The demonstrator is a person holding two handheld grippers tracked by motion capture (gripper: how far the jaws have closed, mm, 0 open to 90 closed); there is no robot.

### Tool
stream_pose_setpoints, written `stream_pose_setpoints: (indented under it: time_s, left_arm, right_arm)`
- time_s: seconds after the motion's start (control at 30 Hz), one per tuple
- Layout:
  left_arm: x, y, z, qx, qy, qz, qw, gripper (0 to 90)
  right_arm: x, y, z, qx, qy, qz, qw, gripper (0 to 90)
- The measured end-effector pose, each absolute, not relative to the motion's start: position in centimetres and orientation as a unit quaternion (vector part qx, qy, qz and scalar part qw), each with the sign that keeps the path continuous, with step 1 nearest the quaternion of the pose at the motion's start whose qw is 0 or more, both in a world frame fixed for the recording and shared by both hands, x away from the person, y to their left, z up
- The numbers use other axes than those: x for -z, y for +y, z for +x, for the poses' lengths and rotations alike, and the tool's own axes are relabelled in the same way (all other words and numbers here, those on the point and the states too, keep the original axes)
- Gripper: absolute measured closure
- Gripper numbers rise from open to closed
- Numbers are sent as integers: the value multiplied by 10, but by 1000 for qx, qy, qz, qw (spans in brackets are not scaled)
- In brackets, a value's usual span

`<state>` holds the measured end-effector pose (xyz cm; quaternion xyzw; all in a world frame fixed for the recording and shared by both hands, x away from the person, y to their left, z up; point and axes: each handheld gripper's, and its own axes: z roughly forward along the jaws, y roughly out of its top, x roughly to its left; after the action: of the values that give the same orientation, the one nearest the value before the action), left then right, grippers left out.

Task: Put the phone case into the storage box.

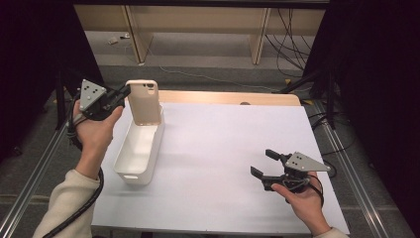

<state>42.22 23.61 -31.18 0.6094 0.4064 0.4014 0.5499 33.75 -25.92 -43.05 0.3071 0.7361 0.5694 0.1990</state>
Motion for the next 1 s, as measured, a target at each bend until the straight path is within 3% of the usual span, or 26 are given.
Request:
stream_pose_setpoints:
  time_s: [1.0]
  left_arm:
    - [318, 241, 429, -404, 414, 609, 542, 842]
  right_arm:
    - [431, -260, 339, -572, 736, 302, 201, 187]
